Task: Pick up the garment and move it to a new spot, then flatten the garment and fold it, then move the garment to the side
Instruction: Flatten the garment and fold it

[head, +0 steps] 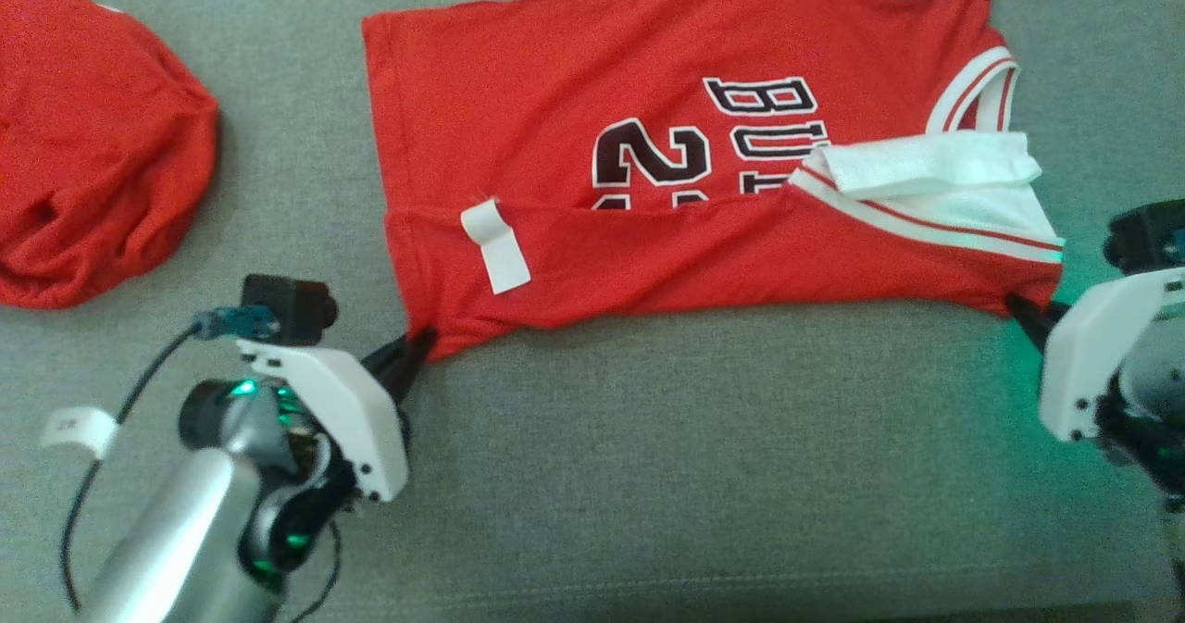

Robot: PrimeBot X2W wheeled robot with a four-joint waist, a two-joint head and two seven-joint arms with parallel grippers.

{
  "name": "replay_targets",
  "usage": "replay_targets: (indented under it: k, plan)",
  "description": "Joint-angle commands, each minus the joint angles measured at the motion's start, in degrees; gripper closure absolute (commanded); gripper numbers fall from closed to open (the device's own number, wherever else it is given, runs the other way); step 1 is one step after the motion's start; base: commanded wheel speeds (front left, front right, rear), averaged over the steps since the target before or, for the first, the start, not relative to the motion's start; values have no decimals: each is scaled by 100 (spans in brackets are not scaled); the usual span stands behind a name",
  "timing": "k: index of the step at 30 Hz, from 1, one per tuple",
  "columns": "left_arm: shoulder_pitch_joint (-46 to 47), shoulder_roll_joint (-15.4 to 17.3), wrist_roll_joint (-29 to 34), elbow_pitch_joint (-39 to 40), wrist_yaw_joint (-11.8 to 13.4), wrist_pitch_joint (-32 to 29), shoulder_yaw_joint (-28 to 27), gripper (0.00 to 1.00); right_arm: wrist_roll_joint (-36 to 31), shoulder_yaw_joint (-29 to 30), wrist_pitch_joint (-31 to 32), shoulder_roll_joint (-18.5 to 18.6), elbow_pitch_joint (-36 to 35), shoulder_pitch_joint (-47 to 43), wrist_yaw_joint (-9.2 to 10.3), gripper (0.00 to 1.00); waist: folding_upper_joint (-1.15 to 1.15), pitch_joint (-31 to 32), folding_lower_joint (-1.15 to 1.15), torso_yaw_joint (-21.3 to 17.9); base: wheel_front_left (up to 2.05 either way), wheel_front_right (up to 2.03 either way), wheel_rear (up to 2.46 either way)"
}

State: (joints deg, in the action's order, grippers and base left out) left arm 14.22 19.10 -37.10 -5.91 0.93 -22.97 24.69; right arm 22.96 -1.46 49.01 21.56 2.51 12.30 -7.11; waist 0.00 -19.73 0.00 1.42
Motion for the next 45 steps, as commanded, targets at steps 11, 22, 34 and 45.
replay_targets:
  k: [11, 22, 34, 45]
  plan:
    - [-816, 752, -440, 1427, -199, -504, -281, 100, 1214, 324, 1347, 1555, -785, -755, -37, 100, 0, 367, 0, 113, 0, 0, 0]
    - [-1499, 381, -133, 1604, 174, -93, 63, 0, 1277, 110, 1037, 1777, -1167, -1396, -37, 0, 0, 409, 0, 253, 0, 0, 0]
    - [528, 324, 491, 1463, 522, 233, -500, 0, 539, 587, 274, 1711, -1391, 1052, -37, 0, 0, -540, 0, 560, 0, 0, 0]
    - [2632, -513, 701, -974, -80, 245, 162, 0, -776, 366, -154, 335, 1046, 3437, -37, 0, 0, -1240, 0, 957, 0, 0, 0]
